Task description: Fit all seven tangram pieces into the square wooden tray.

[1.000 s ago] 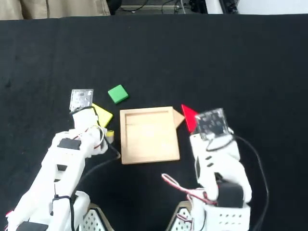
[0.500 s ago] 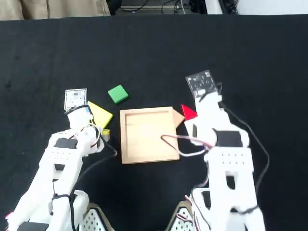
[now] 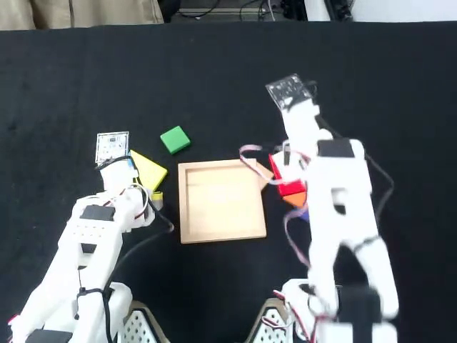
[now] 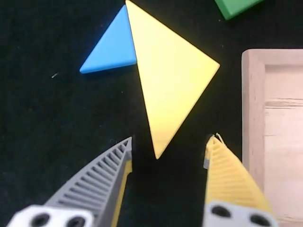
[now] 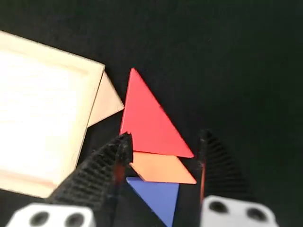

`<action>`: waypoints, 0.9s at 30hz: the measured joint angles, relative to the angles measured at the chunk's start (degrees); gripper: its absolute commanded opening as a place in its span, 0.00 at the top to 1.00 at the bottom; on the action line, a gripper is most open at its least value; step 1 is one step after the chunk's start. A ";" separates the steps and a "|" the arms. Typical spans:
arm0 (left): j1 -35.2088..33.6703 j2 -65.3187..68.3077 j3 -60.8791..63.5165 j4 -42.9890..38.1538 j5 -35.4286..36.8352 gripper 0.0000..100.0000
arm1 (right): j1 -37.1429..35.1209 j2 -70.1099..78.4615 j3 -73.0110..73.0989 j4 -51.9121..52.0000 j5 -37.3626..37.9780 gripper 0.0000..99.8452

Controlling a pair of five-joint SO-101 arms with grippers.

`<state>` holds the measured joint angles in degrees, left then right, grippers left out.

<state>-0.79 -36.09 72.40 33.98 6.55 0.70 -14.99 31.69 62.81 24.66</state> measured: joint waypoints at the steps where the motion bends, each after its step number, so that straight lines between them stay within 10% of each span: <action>1: 0.00 0.00 0.00 0.00 0.00 0.75 | 0.00 3.16 -1.41 0.18 0.26 0.76; 12: 1.23 0.18 0.00 0.00 0.00 0.75 | 0.09 19.34 -5.27 -5.10 2.90 0.73; 27: 3.16 0.18 0.00 0.00 -2.81 0.75 | -0.09 19.96 -3.96 -2.37 39.47 0.64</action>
<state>2.37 -35.91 72.40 33.98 3.74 0.62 4.97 27.74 60.44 64.13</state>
